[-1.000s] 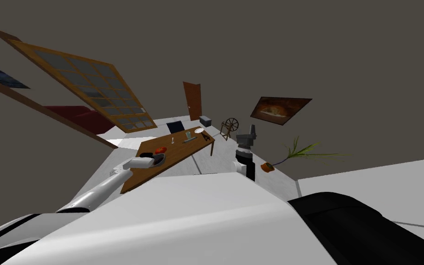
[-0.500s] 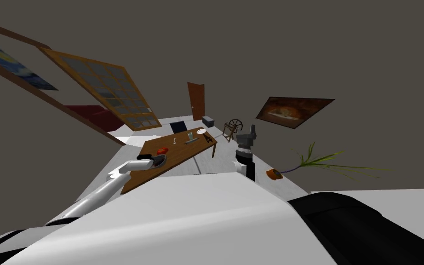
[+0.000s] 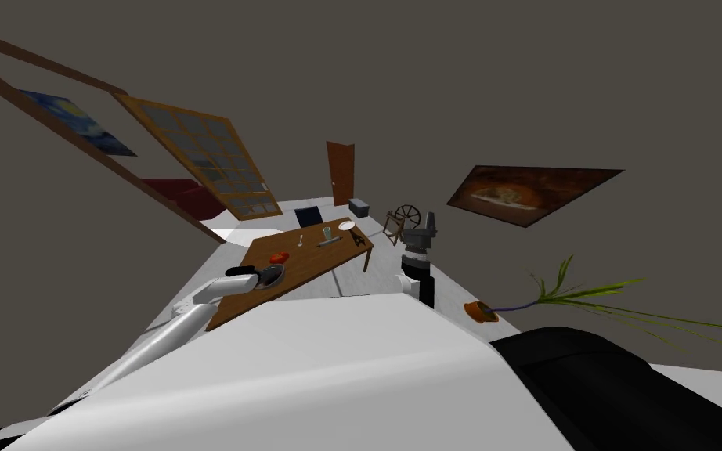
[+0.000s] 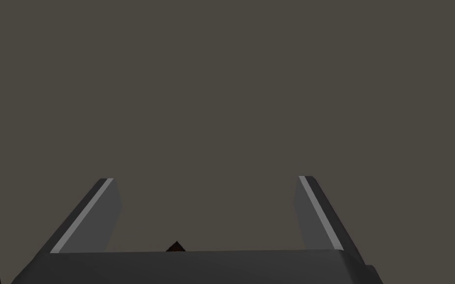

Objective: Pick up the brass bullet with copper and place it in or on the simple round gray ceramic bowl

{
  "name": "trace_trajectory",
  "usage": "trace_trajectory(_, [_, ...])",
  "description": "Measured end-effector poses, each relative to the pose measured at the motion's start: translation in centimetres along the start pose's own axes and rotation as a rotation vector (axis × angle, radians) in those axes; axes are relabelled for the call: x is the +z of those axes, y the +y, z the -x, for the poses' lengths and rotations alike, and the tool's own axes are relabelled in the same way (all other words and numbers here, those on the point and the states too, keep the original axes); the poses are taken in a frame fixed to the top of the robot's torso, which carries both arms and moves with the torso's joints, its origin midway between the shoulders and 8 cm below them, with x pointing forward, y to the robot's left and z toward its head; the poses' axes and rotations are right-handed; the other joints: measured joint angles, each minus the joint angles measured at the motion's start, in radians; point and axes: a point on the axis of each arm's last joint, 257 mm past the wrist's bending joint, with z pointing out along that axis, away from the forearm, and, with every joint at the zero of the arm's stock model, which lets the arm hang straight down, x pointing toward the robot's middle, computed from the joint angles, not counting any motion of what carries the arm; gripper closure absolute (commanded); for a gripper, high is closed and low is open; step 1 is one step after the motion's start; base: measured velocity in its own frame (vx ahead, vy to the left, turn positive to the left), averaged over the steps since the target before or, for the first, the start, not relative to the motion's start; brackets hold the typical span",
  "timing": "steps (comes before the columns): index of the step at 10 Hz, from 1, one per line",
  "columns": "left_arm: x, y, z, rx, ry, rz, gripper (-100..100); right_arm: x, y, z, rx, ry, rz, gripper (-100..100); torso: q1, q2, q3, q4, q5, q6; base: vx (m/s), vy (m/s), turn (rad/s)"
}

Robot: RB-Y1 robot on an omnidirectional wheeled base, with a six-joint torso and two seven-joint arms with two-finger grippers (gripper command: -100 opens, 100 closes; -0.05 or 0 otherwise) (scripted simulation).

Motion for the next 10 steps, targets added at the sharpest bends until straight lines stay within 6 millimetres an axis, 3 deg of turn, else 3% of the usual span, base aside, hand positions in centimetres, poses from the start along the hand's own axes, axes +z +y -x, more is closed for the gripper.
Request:
trace_trajectory(2, [-0.7,0.2,-1.6,-0.027,0.021,-0.031,-100,0.0,0.0,0.0,0.0,0.0,0.0,0,-0.002,-0.01,-0.005,-0.002,0.0,0.0,0.157,-0.032,0.123])
trace_trajectory(4, [-1.3,-0.1,-1.2,0.019,0.008,-0.046,-100,0.0,0.0,0.0,0.0,0.0,0.0,0,-0.002,-0.003,-0.002,-0.001,0.0,0.0,0.008,-0.017,-0.02])
trace_trajectory(6, [-1.8,-0.4,-2.2,0.02,0.016,-0.067,-100,0.0,0.0,0.0,0.0,0.0,0.0,0,-0.004,-0.005,-0.003,-0.001,-0.001,-0.002,0.173,-0.057,0.331])
trace_trajectory(9, [-3.1,0.1,-1.9,0.054,0.001,-0.087,-100,0.0,0.0,0.0,0.0,0.0,0.0,0,0.001,-0.002,-0.001,-0.001,0.0,0.001,0.042,0.003,-0.025])
trace_trajectory(10, [-3.2,0.0,-1.9,0.077,-0.002,-0.088,-100,0.0,0.0,0.0,0.0,0.0,0.0,0,0.001,0.001,0.0,0.0,0.0,0.0,0.14,-0.004,0.362])
